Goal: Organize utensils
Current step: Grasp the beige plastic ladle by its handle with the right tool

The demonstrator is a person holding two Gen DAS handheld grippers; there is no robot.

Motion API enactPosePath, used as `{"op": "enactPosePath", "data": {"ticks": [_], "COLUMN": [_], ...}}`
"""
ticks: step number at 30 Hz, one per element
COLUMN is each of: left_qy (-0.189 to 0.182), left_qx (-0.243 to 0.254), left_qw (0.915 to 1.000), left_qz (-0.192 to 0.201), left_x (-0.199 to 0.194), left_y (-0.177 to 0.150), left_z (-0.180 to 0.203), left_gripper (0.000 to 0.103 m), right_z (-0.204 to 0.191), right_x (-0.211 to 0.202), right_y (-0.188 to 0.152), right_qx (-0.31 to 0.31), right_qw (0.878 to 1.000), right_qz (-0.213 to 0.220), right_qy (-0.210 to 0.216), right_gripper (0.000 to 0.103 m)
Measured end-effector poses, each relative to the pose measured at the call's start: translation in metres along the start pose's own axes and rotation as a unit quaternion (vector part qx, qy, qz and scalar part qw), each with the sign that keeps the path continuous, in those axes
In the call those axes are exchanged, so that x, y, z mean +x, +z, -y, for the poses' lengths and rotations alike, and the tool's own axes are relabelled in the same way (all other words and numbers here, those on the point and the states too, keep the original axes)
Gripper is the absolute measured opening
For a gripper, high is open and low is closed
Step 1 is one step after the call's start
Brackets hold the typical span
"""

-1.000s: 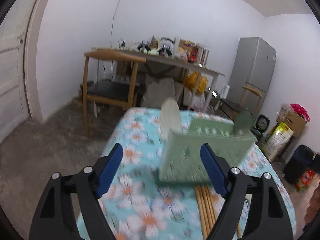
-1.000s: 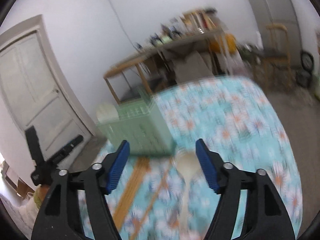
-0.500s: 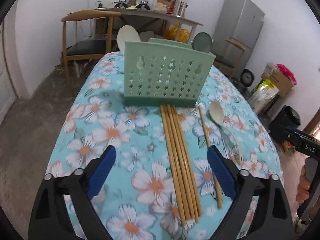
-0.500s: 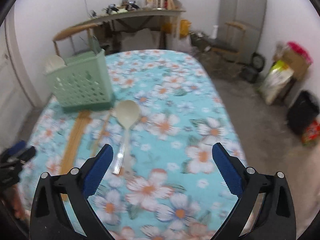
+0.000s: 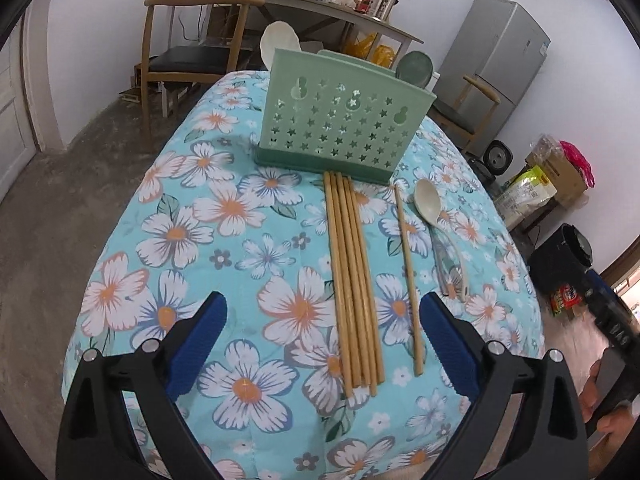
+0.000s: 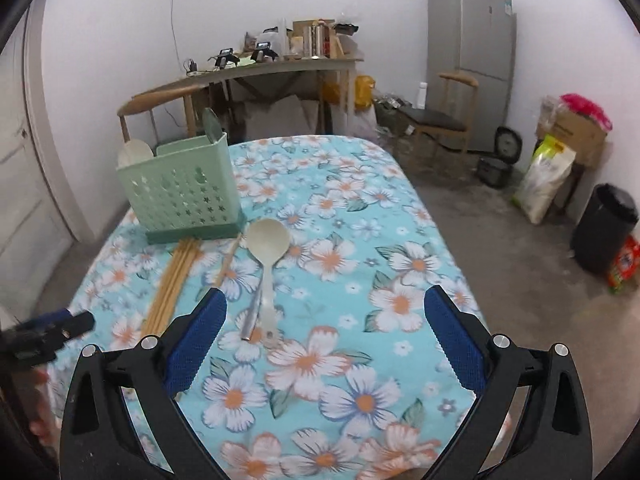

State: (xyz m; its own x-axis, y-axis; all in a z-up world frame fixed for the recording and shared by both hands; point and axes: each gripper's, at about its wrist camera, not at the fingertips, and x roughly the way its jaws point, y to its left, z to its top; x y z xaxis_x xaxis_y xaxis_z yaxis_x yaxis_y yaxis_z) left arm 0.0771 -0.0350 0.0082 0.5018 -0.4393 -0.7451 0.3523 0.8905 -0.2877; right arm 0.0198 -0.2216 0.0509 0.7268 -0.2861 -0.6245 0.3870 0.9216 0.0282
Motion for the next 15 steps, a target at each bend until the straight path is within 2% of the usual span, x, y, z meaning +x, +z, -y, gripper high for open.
{"op": "enactPosePath", "data": {"ticks": [2,6,8,13,15], "left_qy": [0.000,0.000,-0.011,-0.066,-0.096], "left_qx": [0.009,0.019,0.017,0.004,-0.005], "left_qw": [1.0000,0.9997,0.9997,0.9975,0.9949], "left_qz": [-0.003,-0.012,-0.013,-0.025,-0.029], "left_x": [0.007,0.020,0.026,0.041,0.047], "left_y": [0.001,0.005,0.008,0.017,0.021], "left_z": [-0.002,-0.004,-0.006,-0.011,-0.014], "left_gripper": [0.095,0.095,0.097,0.097,0.097], "right_z": [0.000,0.001,0.000,-0.006,-0.007], "right_x": [0.006,0.033,0.051,0.085,0.096], "right_y": [0.004,0.008,0.006,-0.002,-0.003], "right_qx": [0.005,0.029,0.038,0.049,0.053], "right_qw": [1.000,0.998,0.995,0.987,0.985], "right_qz": [-0.003,-0.045,-0.071,-0.122,-0.134], "right_qy": [0.013,0.039,0.058,0.088,0.096], "right_gripper": [0.095,0.095,0.089,0.074,0.071]}}
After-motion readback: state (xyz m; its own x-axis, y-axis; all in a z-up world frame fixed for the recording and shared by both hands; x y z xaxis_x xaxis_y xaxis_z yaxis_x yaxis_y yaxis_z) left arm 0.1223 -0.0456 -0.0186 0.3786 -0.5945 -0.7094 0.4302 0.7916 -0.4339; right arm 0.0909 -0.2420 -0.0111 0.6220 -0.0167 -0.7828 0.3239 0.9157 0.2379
